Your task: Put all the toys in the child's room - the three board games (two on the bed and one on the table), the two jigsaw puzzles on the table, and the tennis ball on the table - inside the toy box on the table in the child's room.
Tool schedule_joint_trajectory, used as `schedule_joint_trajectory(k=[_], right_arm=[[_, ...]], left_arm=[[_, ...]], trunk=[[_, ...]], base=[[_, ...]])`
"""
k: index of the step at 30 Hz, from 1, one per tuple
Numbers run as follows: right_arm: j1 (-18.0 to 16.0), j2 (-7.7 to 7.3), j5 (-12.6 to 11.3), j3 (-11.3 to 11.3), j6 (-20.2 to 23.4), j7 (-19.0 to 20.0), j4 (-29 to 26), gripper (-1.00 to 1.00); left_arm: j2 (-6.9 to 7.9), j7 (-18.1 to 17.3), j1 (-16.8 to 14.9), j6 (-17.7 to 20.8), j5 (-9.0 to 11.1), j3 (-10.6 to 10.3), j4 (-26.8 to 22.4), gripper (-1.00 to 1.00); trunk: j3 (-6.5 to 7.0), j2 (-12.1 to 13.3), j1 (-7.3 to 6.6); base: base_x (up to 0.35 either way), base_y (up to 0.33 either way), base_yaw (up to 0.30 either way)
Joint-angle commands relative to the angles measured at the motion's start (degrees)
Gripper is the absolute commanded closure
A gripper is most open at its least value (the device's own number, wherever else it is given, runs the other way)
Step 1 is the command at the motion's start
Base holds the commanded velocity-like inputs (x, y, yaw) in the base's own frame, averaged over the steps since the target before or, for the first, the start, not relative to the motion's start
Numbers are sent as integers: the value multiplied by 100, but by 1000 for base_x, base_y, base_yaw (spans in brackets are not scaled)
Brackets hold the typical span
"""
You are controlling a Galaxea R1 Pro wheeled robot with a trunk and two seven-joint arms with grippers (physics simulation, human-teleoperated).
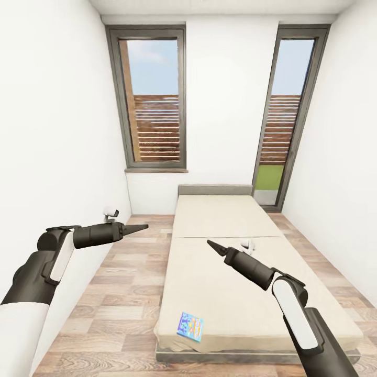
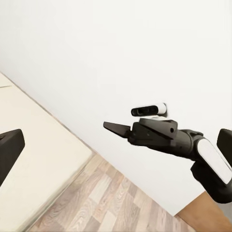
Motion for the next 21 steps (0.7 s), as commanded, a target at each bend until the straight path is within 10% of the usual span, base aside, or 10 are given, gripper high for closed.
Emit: schedule_joint_trajectory(k=[1,21], right_arm=[[3,-2,-15,-2,20,4,-1,-100],[17,-2,-14,-3,22,4,-3,-100]], left_arm=[[1,-6,-2,39,18,-3,-15,-100],[-8,-5,-2,39,-2,-4,-40,-100]], trunk=[[-2,-4,2],[-126,-285,156]], base=[[-1,0,-17],[0,0,-2]])
